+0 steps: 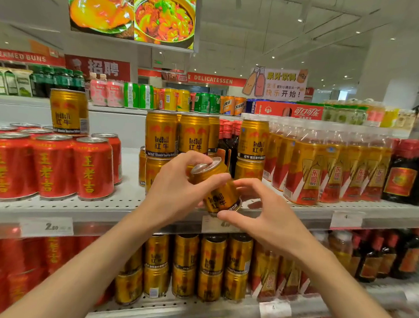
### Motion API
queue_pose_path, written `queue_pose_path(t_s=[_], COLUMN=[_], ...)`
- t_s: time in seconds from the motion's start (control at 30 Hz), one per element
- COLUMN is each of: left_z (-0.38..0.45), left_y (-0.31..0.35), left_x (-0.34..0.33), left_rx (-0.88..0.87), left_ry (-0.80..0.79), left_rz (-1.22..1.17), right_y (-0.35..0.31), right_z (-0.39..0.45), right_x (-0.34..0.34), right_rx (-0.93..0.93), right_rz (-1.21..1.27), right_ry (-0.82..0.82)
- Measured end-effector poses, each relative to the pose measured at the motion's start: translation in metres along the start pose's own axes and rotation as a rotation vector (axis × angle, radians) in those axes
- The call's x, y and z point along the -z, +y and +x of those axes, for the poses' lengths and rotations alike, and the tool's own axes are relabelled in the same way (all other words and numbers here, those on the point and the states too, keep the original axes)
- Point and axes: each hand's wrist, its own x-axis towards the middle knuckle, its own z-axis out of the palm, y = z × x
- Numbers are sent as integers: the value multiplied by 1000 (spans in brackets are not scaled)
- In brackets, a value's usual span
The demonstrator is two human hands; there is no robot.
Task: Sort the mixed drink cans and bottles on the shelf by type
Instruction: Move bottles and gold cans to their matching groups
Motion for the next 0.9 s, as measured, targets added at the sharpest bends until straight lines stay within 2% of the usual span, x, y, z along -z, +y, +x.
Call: queue_pose_path(t_s=[0.2, 0.43, 0.6, 0.9], left_z=[22, 42, 39, 33], left_y=[2, 3, -2, -19], left_x=[-21, -33, -35, -28], left_rx=[-96, -148, -160, -233], left_ry=[27, -21, -42, -31], left_rz=[197, 377, 386, 357], right_y=[18, 30, 35, 46], right_z=[16, 28, 29, 23], right_x=[-4, -13, -21, -15], right_rx=[-41, -112, -146, -95], right_rz=[-52, -113, -72, -110], right_ry=[99, 147, 179, 221])
